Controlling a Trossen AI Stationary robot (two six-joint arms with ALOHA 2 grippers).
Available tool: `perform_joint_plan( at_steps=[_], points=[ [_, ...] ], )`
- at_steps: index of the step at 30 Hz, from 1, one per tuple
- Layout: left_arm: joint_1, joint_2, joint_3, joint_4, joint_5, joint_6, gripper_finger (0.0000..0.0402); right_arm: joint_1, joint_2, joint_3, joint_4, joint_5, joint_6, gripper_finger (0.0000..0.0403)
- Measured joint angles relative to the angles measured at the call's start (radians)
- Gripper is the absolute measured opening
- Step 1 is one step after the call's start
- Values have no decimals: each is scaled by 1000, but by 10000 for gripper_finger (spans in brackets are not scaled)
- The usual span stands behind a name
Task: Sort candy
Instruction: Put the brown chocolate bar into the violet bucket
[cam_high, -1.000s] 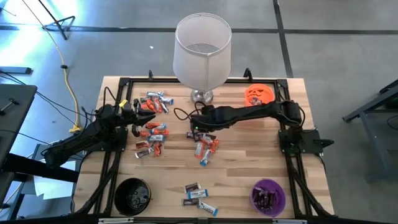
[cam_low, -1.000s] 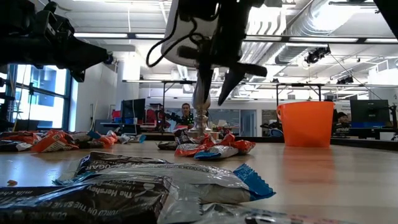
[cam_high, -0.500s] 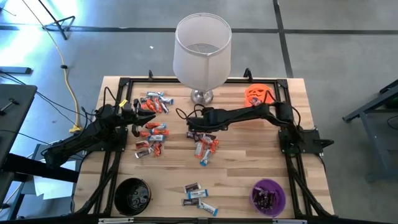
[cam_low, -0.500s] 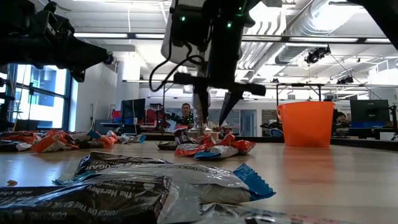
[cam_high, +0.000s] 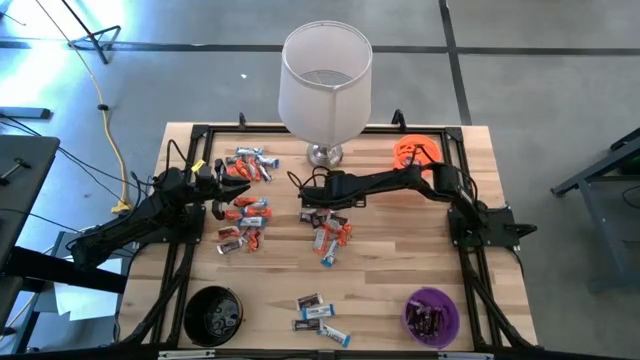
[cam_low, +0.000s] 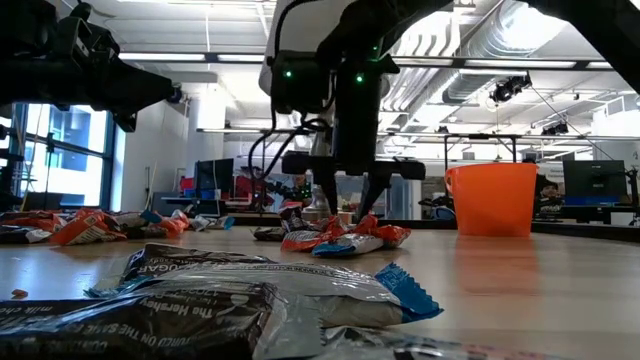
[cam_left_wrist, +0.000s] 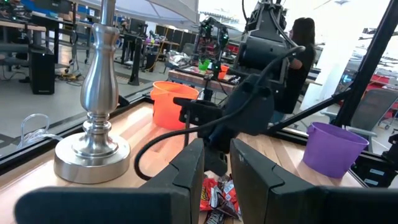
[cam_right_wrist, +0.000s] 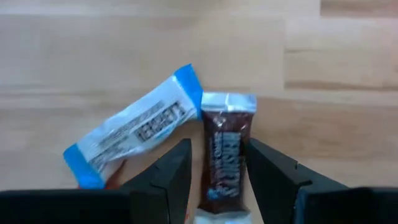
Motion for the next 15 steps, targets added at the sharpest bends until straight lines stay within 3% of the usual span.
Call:
perform_joint_plan(
  at_steps=[7, 15],
  points=[
    [0, 0, 0, 0, 0, 0, 64, -11, 8, 0, -32, -6, -61, 144],
    [0, 0, 0, 0, 0, 0, 65, -9, 26, 0, -27, -88, -136, 144]
  ],
)
